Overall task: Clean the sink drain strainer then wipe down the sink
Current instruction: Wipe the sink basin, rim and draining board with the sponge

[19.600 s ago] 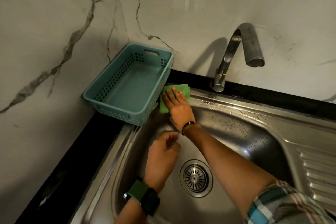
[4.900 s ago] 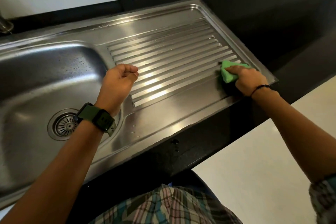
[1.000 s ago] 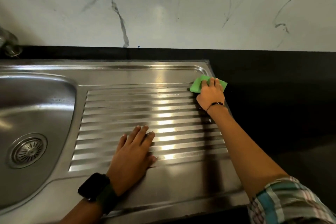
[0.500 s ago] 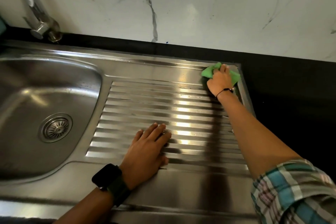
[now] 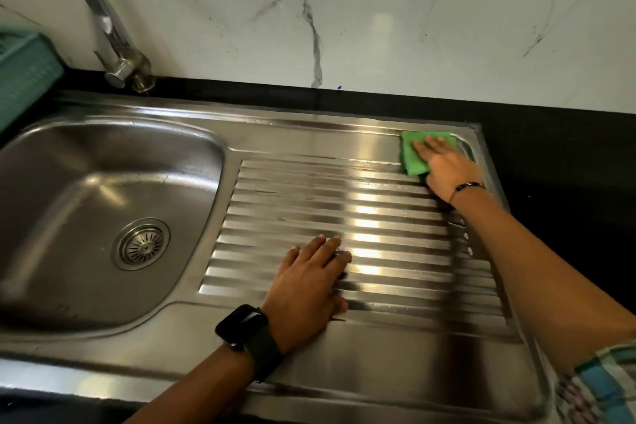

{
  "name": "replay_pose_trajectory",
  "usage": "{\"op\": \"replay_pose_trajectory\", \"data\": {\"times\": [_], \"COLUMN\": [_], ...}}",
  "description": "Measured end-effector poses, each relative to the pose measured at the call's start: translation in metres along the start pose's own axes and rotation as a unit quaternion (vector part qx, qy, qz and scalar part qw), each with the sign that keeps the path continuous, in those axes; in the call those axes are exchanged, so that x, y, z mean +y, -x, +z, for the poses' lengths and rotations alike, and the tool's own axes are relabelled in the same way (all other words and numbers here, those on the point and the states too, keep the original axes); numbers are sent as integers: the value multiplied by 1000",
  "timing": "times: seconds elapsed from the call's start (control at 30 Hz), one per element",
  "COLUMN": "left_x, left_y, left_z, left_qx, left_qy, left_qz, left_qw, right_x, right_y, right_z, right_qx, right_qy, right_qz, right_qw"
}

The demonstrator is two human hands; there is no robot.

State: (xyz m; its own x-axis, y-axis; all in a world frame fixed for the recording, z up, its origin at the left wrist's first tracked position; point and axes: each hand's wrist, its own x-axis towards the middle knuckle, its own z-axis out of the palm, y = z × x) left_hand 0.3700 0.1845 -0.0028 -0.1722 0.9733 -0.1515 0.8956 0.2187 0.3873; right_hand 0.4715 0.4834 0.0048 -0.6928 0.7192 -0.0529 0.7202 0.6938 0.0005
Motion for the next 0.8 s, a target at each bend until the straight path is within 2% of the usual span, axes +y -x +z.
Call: {"op": "replay_pose_trajectory", "data": {"times": [0.1,0.17,0.3,0.43,0.57,0.8], "left_x": [-2,-5,-15,-40,-66,-76], "left_y": [1,2,6,15,22,26], "left_z": [-2,-5,-14,-28,-45,-45], "left_qx": [8,6,2,-7,-37,-64], "left_qy": [-4,-12,-30,-32,-50,-30], "left_qz": [13,25,22,-24,-75,-71], "left_qw": [1000,1000,999,999,995,995], "right_x": [5,1,-32,-100,-180,-302], "right_y": [7,6,-10,-44,-63,-67], "right_z": [-3,-6,-6,-5,-3,7], "right_qx": [88,116,79,12,-5,-17], "right_qy": [10,-13,-144,-185,-201,-158], "right_qz": [93,154,283,335,293,67], "right_qw": [992,981,945,924,935,985]}}
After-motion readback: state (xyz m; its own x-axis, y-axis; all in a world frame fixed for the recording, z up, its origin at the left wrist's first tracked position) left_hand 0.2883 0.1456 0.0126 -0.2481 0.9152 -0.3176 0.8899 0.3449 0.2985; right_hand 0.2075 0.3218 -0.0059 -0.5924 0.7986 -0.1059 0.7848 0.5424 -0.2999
